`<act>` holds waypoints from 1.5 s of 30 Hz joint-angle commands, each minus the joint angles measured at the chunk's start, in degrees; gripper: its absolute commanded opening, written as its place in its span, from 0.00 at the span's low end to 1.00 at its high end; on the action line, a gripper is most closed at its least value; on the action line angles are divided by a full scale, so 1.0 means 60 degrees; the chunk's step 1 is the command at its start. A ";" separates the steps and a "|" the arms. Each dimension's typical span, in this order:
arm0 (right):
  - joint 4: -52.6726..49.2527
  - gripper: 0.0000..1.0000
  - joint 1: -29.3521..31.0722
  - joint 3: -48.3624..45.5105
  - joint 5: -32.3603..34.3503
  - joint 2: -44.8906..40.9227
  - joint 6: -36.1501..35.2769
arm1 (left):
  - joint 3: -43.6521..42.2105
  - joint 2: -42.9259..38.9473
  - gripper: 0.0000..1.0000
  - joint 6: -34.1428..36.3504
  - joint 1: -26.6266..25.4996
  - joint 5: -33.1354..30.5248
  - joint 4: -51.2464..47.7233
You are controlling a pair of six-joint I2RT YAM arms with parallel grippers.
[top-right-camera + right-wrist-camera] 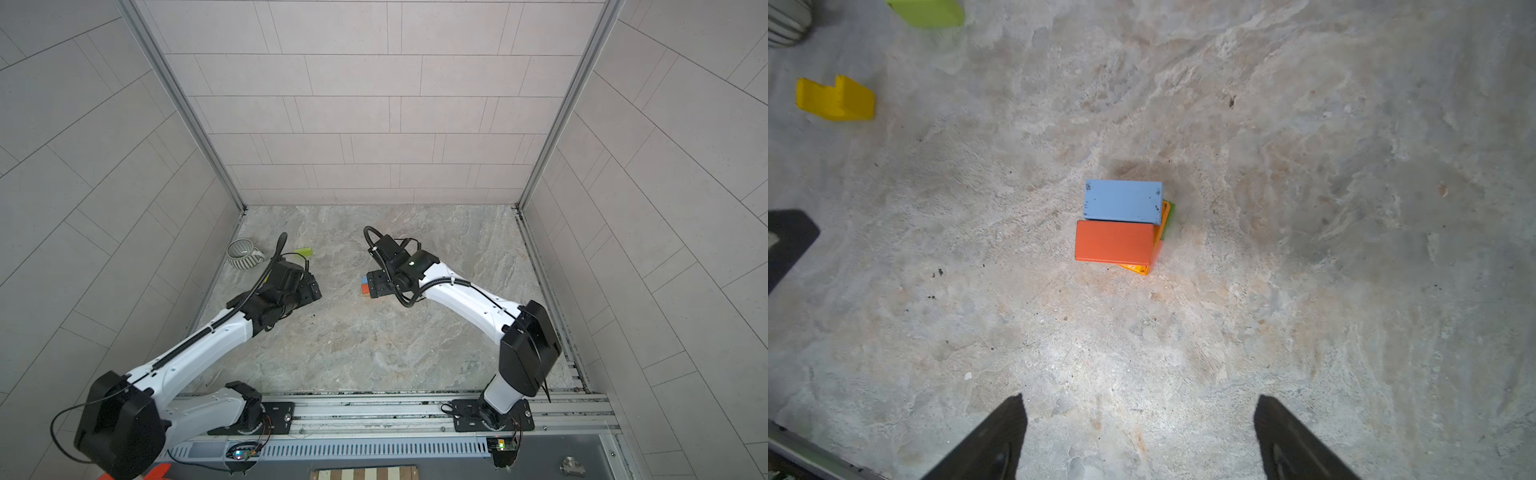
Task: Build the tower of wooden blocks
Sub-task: 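Open and withdraw the right gripper while the left gripper reaches for the lime block, then lower the left gripper onto the lime green block and close on it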
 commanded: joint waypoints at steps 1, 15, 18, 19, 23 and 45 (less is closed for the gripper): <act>0.0955 0.93 -0.0262 -0.1007 -0.0277 -0.0904 -0.0811 | 0.1067 0.0844 0.91 0.0643 0.0575 0.0321 -0.1291; 0.4258 0.99 -0.1409 -0.4600 -0.1784 -0.3800 -0.0755 | 0.5692 0.4743 0.92 0.1359 0.1376 -0.0731 -0.3253; 0.4666 1.00 -0.1462 -0.5007 -0.2060 -0.3884 -0.0682 | 0.6785 0.5775 0.90 0.1967 0.1501 -0.0737 -0.3566; 0.4793 1.00 -0.1516 -0.5135 -0.2164 -0.3894 -0.0681 | 0.7165 0.6202 0.90 0.2227 0.1582 -0.0579 -0.3698; 0.5303 1.00 -0.1679 -0.5555 -0.2572 -0.4020 -0.0424 | 0.8535 0.7540 0.90 0.3132 0.2035 -0.0088 -0.4344; 0.6236 0.99 -0.1683 -0.6076 -0.3048 -0.4439 -0.0041 | 1.0879 1.0306 0.99 0.4408 0.2905 0.0745 -0.4249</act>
